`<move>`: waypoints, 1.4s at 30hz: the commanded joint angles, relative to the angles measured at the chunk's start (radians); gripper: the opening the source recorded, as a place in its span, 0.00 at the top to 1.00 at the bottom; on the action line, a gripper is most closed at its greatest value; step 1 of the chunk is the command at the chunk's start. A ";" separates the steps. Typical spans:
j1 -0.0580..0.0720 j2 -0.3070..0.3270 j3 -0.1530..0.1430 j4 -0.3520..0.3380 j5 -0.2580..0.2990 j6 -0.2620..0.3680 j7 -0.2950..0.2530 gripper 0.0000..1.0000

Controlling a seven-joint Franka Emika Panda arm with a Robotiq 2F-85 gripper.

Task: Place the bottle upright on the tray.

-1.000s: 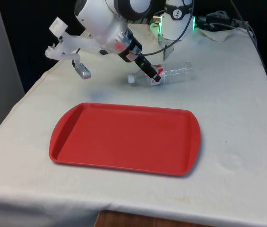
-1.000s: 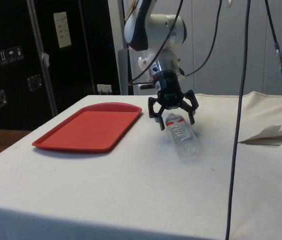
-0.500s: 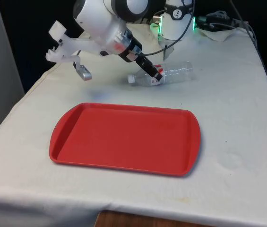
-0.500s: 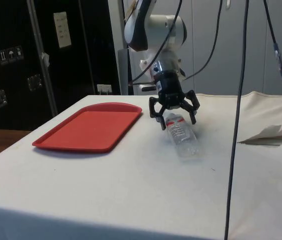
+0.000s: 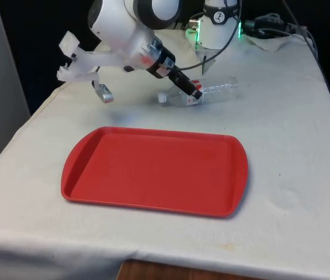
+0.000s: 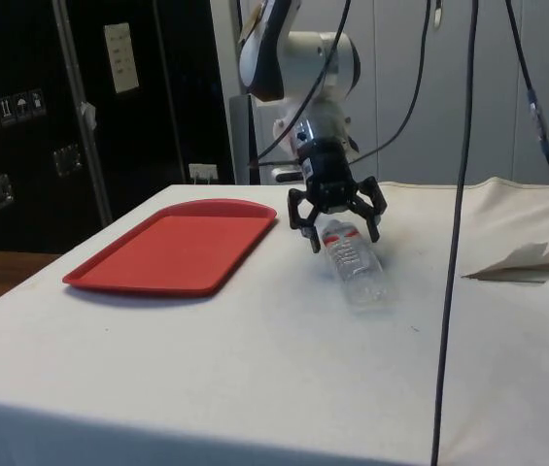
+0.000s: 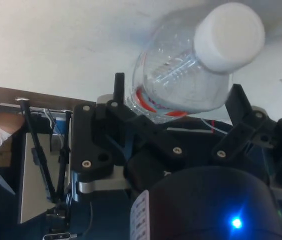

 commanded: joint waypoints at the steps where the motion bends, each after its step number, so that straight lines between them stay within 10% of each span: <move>1: -0.005 0.013 0.005 0.016 0.007 -0.008 0.001 0.00; 42: -0.012 0.114 -0.035 0.094 0.045 -0.060 -0.064 0.00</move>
